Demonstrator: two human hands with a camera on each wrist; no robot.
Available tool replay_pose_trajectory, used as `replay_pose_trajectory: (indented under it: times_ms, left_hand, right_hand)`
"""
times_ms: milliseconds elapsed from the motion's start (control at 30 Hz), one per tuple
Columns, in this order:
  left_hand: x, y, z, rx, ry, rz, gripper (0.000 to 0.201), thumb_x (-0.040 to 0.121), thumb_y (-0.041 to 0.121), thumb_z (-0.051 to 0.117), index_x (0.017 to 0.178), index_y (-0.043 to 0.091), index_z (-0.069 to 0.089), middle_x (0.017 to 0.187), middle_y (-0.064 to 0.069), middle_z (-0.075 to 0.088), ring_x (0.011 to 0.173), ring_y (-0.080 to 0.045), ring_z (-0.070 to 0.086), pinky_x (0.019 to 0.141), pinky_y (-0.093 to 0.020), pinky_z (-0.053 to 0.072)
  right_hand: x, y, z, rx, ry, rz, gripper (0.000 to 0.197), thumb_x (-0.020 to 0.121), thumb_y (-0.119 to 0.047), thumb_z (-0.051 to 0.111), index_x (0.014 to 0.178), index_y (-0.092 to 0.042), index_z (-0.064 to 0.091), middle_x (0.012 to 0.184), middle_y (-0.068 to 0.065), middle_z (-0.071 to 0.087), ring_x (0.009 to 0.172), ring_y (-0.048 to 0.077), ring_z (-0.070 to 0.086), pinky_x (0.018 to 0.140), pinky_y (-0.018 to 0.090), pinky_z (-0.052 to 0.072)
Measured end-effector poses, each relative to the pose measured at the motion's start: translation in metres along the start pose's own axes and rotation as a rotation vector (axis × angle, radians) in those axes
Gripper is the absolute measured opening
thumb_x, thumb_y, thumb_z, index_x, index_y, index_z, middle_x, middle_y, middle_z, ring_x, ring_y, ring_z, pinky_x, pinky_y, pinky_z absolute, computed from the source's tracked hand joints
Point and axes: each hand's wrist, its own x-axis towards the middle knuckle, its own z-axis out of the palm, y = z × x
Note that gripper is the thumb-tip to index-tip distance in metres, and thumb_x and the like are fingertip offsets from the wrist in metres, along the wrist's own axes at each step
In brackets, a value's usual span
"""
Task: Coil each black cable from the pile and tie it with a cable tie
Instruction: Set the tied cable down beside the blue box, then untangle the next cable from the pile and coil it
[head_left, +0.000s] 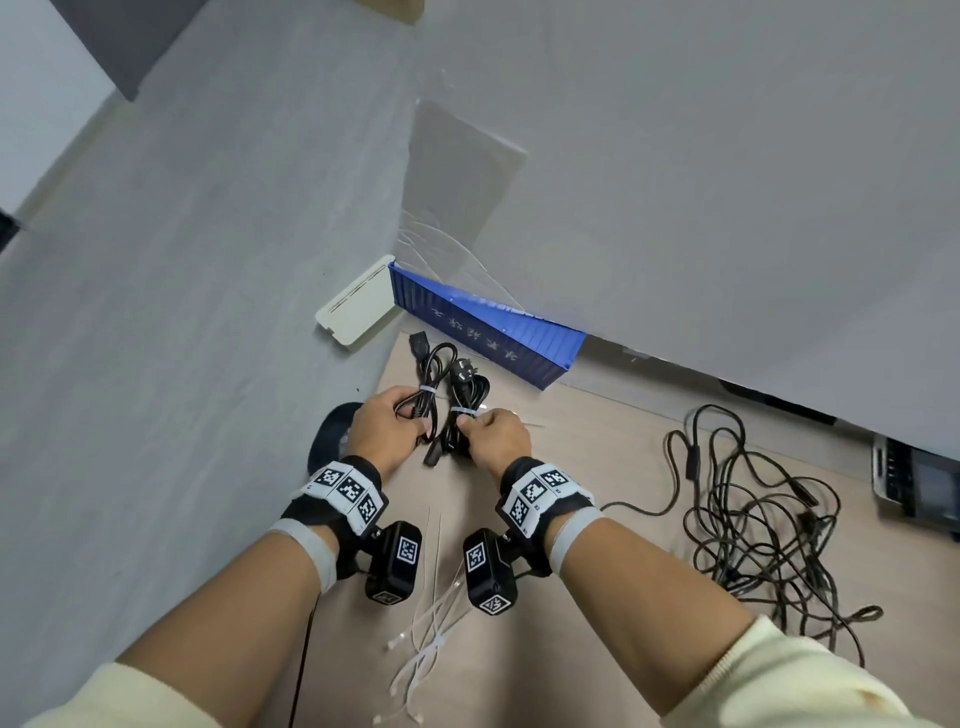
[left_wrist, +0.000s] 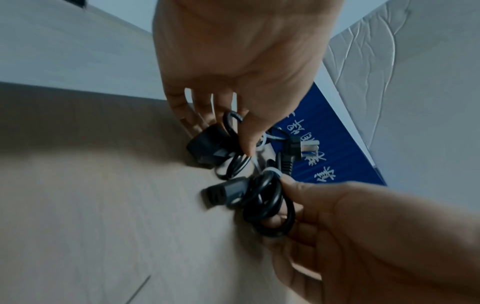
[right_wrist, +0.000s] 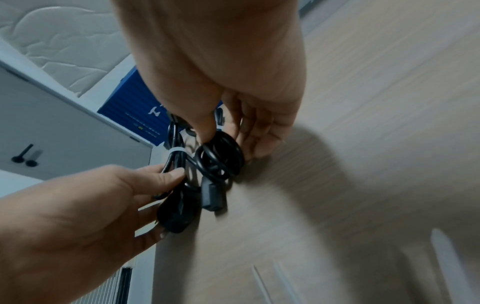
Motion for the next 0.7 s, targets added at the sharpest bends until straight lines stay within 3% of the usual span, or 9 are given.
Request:
replay_pose_trajectory:
  times_ms: [100, 167, 233, 333, 433, 500, 533, 633, 700]
  left_hand:
    - [0.0, 0.004, 0.001, 0.001, -0.022, 0.015, 0.04, 0.08, 0.008, 0.075, 0.116, 0.025, 0.07, 0.092, 0.006, 0.071, 0.097, -0.021, 0.068, 0.09, -0.03, 0.051]
    - [-0.003, 0.004, 0.002, 0.018, 0.0, 0.001, 0.046, 0.08, 0.011, 0.076, 0.124, 0.023, 0.068, 0.107, 0.0, 0.07, 0.105, -0.023, 0.065, 0.092, -0.029, 0.049]
    - [-0.011, 0.005, 0.003, 0.023, 0.098, -0.015, 0.052, 0.077, 0.021, 0.077, 0.127, 0.026, 0.065, 0.123, -0.003, 0.064, 0.116, -0.025, 0.06, 0.1, -0.036, 0.048]
    - [-0.031, 0.014, 0.01, 0.053, 0.278, 0.008, 0.044, 0.083, 0.02, 0.07, 0.126, 0.026, 0.061, 0.13, -0.004, 0.051, 0.125, -0.026, 0.044, 0.103, -0.038, 0.038]
    - [-0.06, 0.034, 0.024, -0.027, 0.325, 0.117, 0.032, 0.085, 0.013, 0.068, 0.114, 0.026, 0.064, 0.122, -0.003, 0.055, 0.115, -0.022, 0.05, 0.096, -0.027, 0.041]
    - [-0.08, 0.045, 0.043, -0.163, 0.174, 0.119, 0.023, 0.087, 0.011, 0.066, 0.107, 0.024, 0.066, 0.109, 0.001, 0.063, 0.1, -0.019, 0.062, 0.08, -0.018, 0.046]
    - [-0.088, 0.05, 0.053, -0.191, 0.072, 0.098, 0.02, 0.088, 0.012, 0.065, 0.105, 0.023, 0.067, 0.102, 0.003, 0.067, 0.095, -0.018, 0.064, 0.075, -0.019, 0.046]
    - [-0.124, 0.067, 0.095, -0.121, -0.235, 0.075, 0.016, 0.09, 0.019, 0.068, 0.105, 0.024, 0.069, 0.1, 0.006, 0.07, 0.097, -0.015, 0.065, 0.083, -0.027, 0.048]
    - [-0.146, 0.074, 0.125, -0.07, -0.364, 0.064, 0.015, 0.085, 0.025, 0.071, 0.1, 0.025, 0.07, 0.1, 0.004, 0.072, 0.097, -0.017, 0.067, 0.091, -0.034, 0.052]
  right_hand:
    - [-0.005, 0.011, -0.008, 0.05, -0.044, 0.003, 0.029, 0.092, -0.037, 0.066, 0.072, -0.022, 0.05, 0.085, 0.002, 0.064, 0.081, 0.022, 0.059, 0.078, 0.032, 0.049]
    - [-0.01, 0.023, -0.017, 0.056, -0.106, -0.002, 0.027, 0.09, -0.034, 0.068, 0.07, -0.022, 0.055, 0.078, 0.0, 0.065, 0.077, 0.022, 0.06, 0.079, 0.035, 0.052]
    - [-0.017, 0.038, -0.031, 0.082, -0.162, -0.014, 0.021, 0.088, -0.03, 0.07, 0.071, -0.021, 0.061, 0.075, -0.002, 0.067, 0.075, 0.021, 0.061, 0.078, 0.037, 0.054]
    - [-0.036, 0.055, -0.061, 0.12, -0.181, -0.057, 0.015, 0.09, -0.02, 0.068, 0.076, -0.019, 0.065, 0.073, -0.003, 0.067, 0.067, 0.015, 0.059, 0.064, 0.025, 0.048]
    - [-0.061, 0.075, -0.1, 0.207, -0.145, -0.074, 0.016, 0.096, -0.011, 0.061, 0.08, -0.015, 0.064, 0.07, 0.0, 0.064, 0.055, 0.008, 0.055, 0.05, 0.015, 0.044]
    - [-0.079, 0.09, -0.129, 0.27, -0.106, -0.083, 0.016, 0.098, -0.011, 0.059, 0.083, -0.013, 0.064, 0.071, 0.003, 0.064, 0.052, 0.005, 0.057, 0.049, 0.014, 0.044]
    - [-0.086, 0.096, -0.143, 0.308, -0.072, -0.099, 0.016, 0.099, -0.009, 0.058, 0.084, -0.012, 0.063, 0.072, 0.005, 0.063, 0.05, 0.003, 0.057, 0.048, 0.013, 0.043]
    - [-0.108, 0.126, -0.19, 0.369, 0.029, -0.14, 0.019, 0.099, -0.004, 0.055, 0.083, -0.008, 0.064, 0.072, 0.011, 0.064, 0.051, 0.008, 0.057, 0.049, 0.014, 0.045]
    - [-0.121, 0.147, -0.216, 0.39, 0.04, -0.131, 0.019, 0.098, -0.004, 0.055, 0.082, -0.007, 0.065, 0.067, 0.012, 0.064, 0.053, 0.015, 0.056, 0.05, 0.018, 0.047]
